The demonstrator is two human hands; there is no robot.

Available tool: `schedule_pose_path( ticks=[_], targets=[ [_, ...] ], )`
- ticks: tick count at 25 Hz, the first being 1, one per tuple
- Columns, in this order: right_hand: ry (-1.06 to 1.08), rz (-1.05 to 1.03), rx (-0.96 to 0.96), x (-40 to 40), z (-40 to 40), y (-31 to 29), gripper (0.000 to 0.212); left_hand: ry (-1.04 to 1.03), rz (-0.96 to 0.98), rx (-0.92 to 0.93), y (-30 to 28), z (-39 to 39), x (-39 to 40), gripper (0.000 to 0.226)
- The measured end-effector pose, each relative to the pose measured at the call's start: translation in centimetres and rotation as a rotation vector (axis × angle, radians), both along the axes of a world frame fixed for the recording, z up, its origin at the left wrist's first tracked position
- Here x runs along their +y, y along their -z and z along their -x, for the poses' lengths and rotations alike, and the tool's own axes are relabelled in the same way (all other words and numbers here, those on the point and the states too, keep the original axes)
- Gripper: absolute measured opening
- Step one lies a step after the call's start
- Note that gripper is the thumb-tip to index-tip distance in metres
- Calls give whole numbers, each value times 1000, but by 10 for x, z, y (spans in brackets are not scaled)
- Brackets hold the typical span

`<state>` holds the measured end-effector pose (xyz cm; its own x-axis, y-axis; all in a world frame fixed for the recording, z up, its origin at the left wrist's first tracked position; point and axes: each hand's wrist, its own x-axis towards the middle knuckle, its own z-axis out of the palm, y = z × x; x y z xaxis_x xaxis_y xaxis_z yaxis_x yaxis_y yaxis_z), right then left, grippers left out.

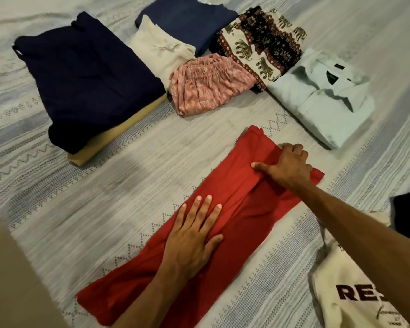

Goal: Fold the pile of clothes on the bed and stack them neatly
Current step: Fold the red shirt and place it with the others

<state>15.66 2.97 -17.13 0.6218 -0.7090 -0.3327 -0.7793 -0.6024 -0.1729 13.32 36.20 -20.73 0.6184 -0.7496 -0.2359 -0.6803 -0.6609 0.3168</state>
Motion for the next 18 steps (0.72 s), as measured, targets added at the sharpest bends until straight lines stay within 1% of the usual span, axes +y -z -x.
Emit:
schedule_pose_path(
  ticks=[1, 2, 3, 4, 5, 6, 8, 10, 12, 13, 14, 15, 16, 17, 18],
  targets=[
    [-8, -2, 19, -4, -4, -2, 118, -2, 8, -4, 4, 2, -1, 69],
    [-13, -53, 18, -10, -7, -3, 110, -1, 13, -12, 5, 4, -1, 69],
    [-27, -140, 6, -14, -11, -9, 95, 1, 10, -22, 4, 4, -1, 69],
    [-67, -210, 3, -16, -13, -16, 74, 3, 18, -37, 5, 4, -1, 69],
    [-131, -216, 10, -15, -14, -24, 52, 7, 11, -38, 3, 3, -1, 69],
    [-209, -179, 15, -13, -17, -32, 41, 14, 13, -35, 4, 3, -1, 69],
    [-370, -24, 12, 9, -17, -53, 30, 28, -17, -37, 1, 3, 0, 70],
    [-507, 101, 8, 55, -8, -83, 29, 18, 11, -56, -3, 1, -2, 72],
    [-666, 150, 13, 114, 14, -109, 31, 23, 7, -60, -2, 1, 2, 72],
    [-747, 114, 41, 147, 31, -118, 33, 10, 52, -43, -7, 7, 10, 72],
    [-828, 30, 68, 181, 51, -125, 38, -22, 142, -34, -5, 17, 25, 70],
    [-873, -112, 111, 212, 70, -130, 45, -127, 263, -27, -13, 26, 43, 64],
    [-891, -242, 137, 238, 86, -132, 50, -200, 346, 127, -21, 40, 58, 49],
    [-887, -303, 114, 256, 99, -132, 48, -273, 420, 323, -21, 49, 66, 36],
    [-877, -251, 9, 268, 111, -127, 42, -225, 509, 405, -22, 60, 77, 35]
  ],
)
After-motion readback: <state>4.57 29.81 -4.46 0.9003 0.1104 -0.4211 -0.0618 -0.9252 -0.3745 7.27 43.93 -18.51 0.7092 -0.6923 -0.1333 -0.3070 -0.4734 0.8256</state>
